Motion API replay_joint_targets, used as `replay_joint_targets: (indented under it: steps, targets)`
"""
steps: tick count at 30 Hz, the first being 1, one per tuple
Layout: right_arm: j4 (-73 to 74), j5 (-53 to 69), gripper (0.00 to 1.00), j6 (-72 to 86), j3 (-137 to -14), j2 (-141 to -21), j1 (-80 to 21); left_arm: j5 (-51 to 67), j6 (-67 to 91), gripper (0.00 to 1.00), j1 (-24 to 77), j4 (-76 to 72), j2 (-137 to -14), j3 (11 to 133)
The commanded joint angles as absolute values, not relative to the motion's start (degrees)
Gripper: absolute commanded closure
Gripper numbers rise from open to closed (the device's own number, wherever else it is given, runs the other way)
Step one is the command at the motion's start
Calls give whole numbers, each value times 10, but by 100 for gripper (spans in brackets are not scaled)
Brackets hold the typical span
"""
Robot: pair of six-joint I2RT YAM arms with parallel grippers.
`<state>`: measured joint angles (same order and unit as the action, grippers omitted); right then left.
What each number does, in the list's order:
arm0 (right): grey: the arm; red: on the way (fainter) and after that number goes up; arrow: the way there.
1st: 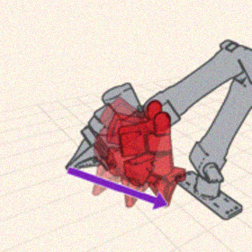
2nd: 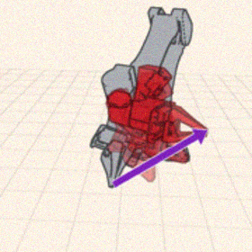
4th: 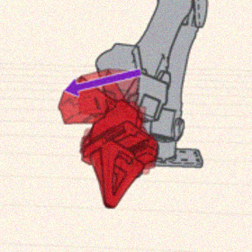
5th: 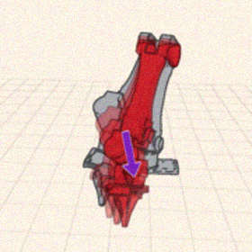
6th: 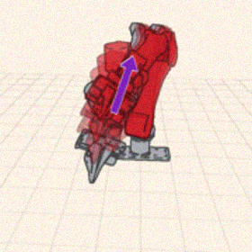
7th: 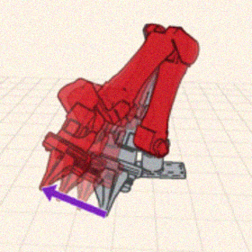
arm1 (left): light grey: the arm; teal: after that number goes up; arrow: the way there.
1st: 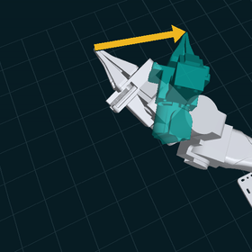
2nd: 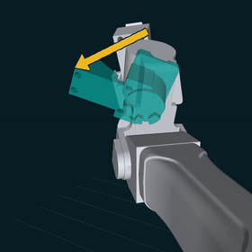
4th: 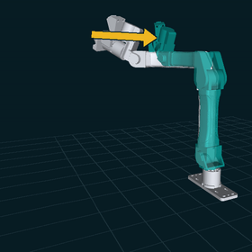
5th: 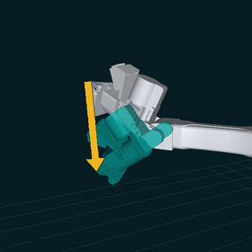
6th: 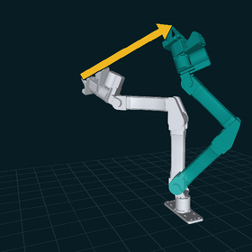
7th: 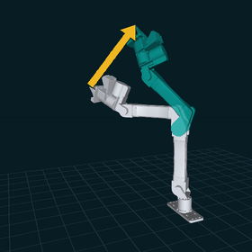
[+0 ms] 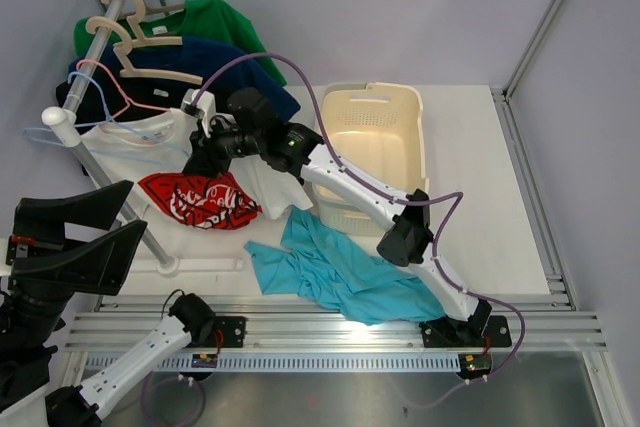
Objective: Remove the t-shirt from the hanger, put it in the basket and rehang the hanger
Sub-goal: Place the hanger at the clothesline.
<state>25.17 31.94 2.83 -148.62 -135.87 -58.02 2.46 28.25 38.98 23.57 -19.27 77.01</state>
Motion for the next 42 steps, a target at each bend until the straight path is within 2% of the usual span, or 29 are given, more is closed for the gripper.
replay_joint_targets:
  steps: [1,3,4,7,8,9,10,11,15,21,27,33,39,42]
  targets:
    - [247,303,65,23,-1461,-1310,-585,11,263,1,388,218,-197,772]
    - [248,297,56,22,-1451,-1283,-585,6,256,1,388,218,-197,769]
    - [250,294,47,22,-1441,-1274,-585,4,249,1,388,218,-197,766]
    - [259,264,29,15,-1392,-1213,-584,-11,240,1,388,218,-200,754]
    - [256,251,25,12,-1372,-1192,-584,-12,240,1,388,218,-204,749]
    - [255,213,21,11,-1349,-1147,-584,-13,241,1,388,219,-207,738]
    - [255,185,7,8,-1309,-1125,-584,-12,242,1,388,220,-211,731]
    - [261,121,5,7,-1290,-1102,-583,-11,242,1,388,219,-219,725]
    - [281,53,0,19,-1195,-974,-563,-14,246,1,388,220,-252,690]
    - [366,9,0,37,-1109,-870,-557,-28,250,1,388,218,-313,643]
    - [343,-139,1,204,-853,-743,-557,-37,260,1,388,183,-327,544]
    - [305,-196,1,243,-627,-722,-566,-3,260,1,388,96,-341,446]
    - [238,-202,0,261,-538,-727,-621,37,253,1,388,41,-322,386]
    - [244,-248,1,267,-545,-754,-647,31,255,1,388,40,-309,377]
